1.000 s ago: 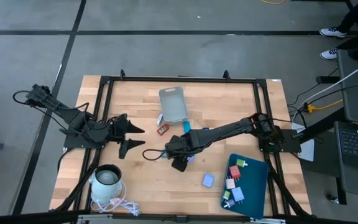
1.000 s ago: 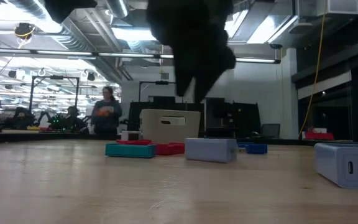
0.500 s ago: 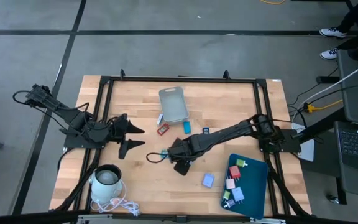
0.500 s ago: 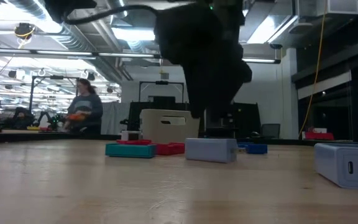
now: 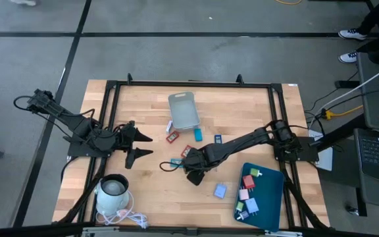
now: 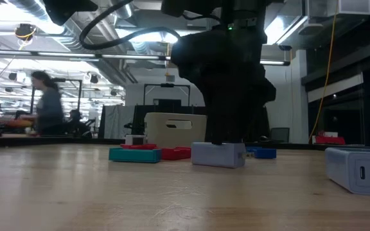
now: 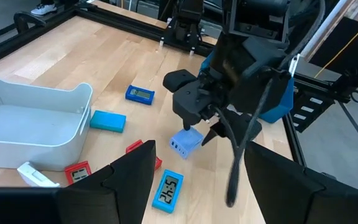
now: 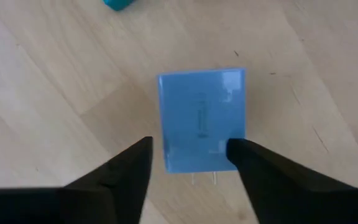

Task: Pick & Place Office items
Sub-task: Put the left blue charger adapter into the blue bin

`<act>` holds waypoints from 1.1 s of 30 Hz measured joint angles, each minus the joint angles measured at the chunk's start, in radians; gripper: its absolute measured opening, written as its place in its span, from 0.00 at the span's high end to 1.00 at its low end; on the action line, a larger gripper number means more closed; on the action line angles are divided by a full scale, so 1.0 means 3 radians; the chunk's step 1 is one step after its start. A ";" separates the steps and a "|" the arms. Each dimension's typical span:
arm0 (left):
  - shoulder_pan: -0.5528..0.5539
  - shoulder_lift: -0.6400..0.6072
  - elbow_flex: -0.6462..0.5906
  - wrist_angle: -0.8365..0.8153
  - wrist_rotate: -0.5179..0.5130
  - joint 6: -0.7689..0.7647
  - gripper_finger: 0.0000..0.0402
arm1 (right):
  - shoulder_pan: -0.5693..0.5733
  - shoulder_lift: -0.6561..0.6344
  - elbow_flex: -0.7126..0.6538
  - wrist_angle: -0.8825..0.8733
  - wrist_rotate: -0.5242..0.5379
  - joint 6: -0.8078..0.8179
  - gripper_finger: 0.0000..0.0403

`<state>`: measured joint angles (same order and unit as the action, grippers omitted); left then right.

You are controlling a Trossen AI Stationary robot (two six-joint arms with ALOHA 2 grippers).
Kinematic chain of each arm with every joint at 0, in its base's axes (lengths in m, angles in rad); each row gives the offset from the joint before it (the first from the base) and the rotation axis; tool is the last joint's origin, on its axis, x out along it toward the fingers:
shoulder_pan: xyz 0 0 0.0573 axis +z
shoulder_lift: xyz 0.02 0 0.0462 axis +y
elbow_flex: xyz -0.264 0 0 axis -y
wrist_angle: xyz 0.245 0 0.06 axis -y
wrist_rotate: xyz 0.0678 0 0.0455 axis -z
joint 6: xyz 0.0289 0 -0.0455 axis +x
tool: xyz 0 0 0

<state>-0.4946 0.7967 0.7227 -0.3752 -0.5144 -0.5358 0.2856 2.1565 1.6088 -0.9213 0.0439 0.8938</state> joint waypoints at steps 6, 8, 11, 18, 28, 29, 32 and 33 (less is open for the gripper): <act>0.0000 0.0000 0.0000 0.0001 0.0000 -0.0001 0.40 | -0.0035 -0.0001 -0.0008 -0.0001 -0.0013 -0.0057 0.65; 0.0000 0.0000 0.0000 0.0001 -0.0024 -0.0002 0.40 | -0.0044 -0.0001 -0.0008 0.0022 -0.0032 -0.0093 0.73; 0.0000 0.0000 0.0000 0.0000 -0.0049 -0.0002 0.40 | -0.0059 -0.0001 -0.0008 0.0051 -0.0063 -0.0115 0.83; 0.0000 0.0000 0.0000 -0.0008 -0.0050 0.0022 0.40 | -0.0105 0.0006 0.0007 0.0162 -0.0311 -0.0100 0.84; 0.0000 -0.0001 -0.0146 0.0045 0.0010 -0.0052 0.40 | -0.0098 -0.0007 -0.0002 0.0172 -0.0088 0.0069 0.42; 0.0000 -0.0001 -0.0172 0.0045 0.0026 -0.0080 0.40 | -0.0096 -0.0013 -0.0029 0.0190 -0.0043 0.0110 0.41; 0.0000 0.0001 -0.0211 0.0032 0.0036 -0.0134 0.40 | -0.0096 -0.0043 -0.0151 0.0264 0.0017 0.0200 0.41; 0.0000 -0.0001 -0.0211 0.0044 0.0034 -0.0133 0.40 | -0.0096 -0.0057 -0.0205 0.0318 0.0016 0.0213 0.41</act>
<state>-0.4946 0.7965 0.6594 -0.3621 -0.5041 -0.5757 0.2567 2.1393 1.5473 -0.8258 0.0488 0.9577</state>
